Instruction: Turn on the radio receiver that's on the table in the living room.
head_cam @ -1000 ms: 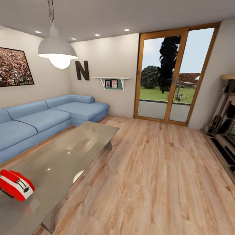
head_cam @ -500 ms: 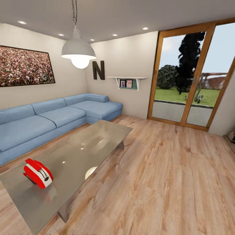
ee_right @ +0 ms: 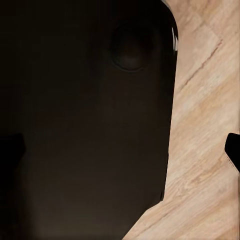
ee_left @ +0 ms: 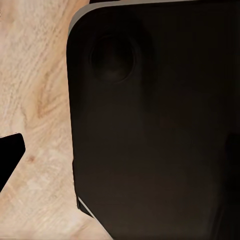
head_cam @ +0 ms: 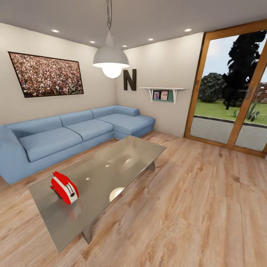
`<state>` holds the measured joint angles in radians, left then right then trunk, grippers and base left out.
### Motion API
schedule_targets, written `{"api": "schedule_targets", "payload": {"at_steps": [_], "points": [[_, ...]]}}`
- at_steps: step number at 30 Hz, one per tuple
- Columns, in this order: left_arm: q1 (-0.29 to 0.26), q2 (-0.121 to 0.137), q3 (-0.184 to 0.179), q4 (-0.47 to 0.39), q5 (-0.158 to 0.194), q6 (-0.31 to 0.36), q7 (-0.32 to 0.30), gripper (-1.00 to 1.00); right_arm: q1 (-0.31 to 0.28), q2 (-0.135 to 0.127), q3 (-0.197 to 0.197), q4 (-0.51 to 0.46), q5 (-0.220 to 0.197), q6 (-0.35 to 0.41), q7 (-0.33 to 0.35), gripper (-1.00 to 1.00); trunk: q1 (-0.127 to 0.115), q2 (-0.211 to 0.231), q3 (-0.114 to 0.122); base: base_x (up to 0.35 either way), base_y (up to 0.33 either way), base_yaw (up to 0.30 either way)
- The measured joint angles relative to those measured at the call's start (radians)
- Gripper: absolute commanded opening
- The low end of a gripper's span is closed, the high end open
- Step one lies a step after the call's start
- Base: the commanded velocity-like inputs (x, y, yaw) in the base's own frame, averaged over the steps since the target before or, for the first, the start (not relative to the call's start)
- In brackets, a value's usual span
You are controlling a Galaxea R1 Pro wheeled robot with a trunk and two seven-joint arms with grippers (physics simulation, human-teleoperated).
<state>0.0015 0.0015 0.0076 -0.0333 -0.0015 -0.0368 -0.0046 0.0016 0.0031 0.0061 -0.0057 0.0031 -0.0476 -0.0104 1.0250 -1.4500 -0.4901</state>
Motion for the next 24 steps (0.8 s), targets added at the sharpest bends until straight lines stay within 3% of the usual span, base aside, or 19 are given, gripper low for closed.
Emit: {"api": "schedule_targets", "payload": {"at_steps": [20, 22, 24], "points": [[0.0, 0.001, 0.0, 0.0, 0.001, 0.0, 0.001, 1.0, 0.0, -0.001, 0.0, 0.0, 0.0, 0.001, 0.001, 1.0, 0.0, 0.0, 0.0, 0.001, 0.0, 0.266], [0.0, 0.002, 0.0, 0.0, 0.007, -0.001, 0.0, 1.0, 0.0, -0.001, 0.0, 0.0, 0.0, 0.001, 0.001, 1.0, 0.0, 0.0, 0.0, 0.132, 0.0, 0.04], [0.0, 0.003, 0.0, 0.0, 0.035, -0.001, -0.001, 1.0, 0.0, -0.001, 0.0, 0.0, 0.0, 0.001, 0.001, 1.0, 0.0, 0.0, 0.0, 0.249, 0.0, 0.015]]}}
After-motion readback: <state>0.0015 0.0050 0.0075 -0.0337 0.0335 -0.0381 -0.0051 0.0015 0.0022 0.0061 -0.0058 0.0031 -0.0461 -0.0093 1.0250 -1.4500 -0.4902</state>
